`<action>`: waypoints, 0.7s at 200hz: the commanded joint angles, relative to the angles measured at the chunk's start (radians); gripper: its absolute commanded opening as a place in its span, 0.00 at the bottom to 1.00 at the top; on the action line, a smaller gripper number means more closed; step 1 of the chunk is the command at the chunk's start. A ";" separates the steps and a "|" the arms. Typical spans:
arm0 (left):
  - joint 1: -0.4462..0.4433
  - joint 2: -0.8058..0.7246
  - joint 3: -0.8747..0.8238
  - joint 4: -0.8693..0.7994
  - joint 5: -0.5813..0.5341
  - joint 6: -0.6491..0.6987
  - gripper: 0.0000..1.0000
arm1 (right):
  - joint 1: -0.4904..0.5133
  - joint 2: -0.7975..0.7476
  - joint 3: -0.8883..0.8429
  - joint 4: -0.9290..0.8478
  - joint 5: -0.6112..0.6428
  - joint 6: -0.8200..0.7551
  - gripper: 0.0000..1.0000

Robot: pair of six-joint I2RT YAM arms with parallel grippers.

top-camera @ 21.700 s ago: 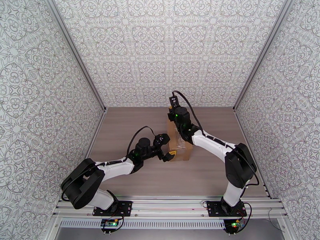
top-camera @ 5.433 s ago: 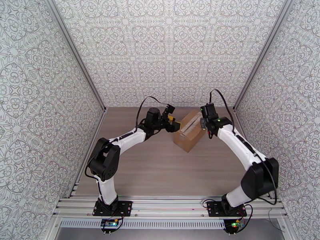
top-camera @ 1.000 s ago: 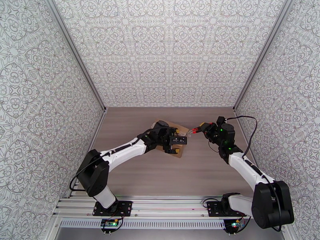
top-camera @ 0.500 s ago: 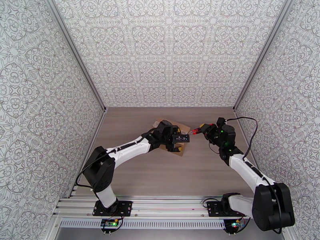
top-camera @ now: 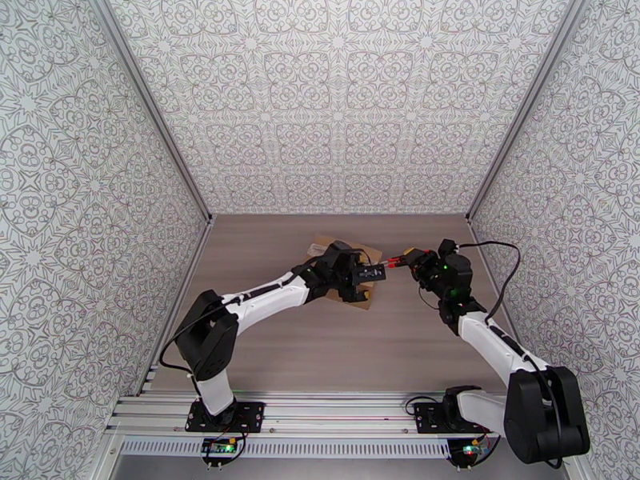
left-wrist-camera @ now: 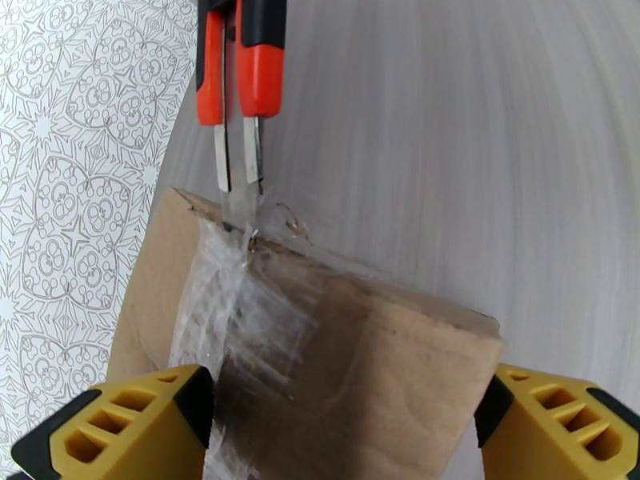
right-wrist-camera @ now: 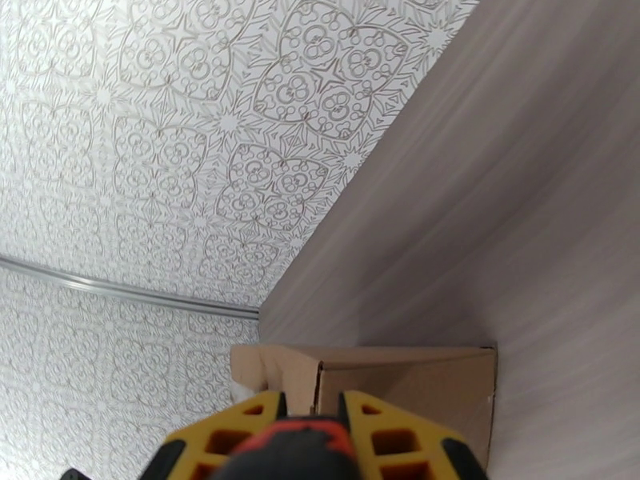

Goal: Unpack the express box

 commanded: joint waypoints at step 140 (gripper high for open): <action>0.006 -0.025 0.031 0.036 -0.156 -0.213 0.84 | -0.018 -0.064 0.201 -0.367 0.126 -0.083 0.00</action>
